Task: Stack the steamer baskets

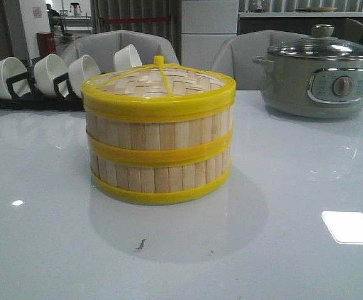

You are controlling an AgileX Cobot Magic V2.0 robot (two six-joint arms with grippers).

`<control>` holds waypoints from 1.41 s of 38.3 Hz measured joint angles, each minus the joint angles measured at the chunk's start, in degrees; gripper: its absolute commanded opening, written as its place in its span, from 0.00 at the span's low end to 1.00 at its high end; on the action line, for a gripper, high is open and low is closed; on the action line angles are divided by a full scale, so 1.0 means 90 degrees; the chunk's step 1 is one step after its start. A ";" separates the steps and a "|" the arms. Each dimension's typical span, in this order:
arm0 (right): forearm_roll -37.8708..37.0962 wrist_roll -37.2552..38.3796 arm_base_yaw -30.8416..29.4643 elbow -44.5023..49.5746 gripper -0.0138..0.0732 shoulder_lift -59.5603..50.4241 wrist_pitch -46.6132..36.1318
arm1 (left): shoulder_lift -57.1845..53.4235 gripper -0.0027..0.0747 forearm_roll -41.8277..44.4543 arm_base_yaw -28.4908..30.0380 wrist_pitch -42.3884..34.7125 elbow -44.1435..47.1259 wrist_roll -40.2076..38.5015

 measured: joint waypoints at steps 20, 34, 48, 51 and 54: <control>-0.1341 0.0752 0.0000 0.0000 0.22 0.0000 0.0064 | 0.0000 0.15 0.0000 0.0000 0.0000 0.0000 0.0000; -0.1620 0.0850 0.0000 0.0000 0.22 0.0000 0.0079 | 0.0000 0.15 0.0000 0.0000 0.0000 0.0000 0.0000; -0.1631 0.0803 0.0000 0.0000 0.22 0.0000 0.0108 | 0.0000 0.15 0.0010 0.0000 0.0000 0.0000 0.0000; -0.1631 0.0789 0.0000 0.0000 0.22 0.0000 0.0108 | 0.0000 0.15 0.0010 0.0000 0.0000 0.0000 0.0000; -0.1631 0.0763 0.0000 0.0000 0.22 0.0000 0.0108 | 0.0000 0.15 0.0010 0.0000 0.0000 0.0000 0.0000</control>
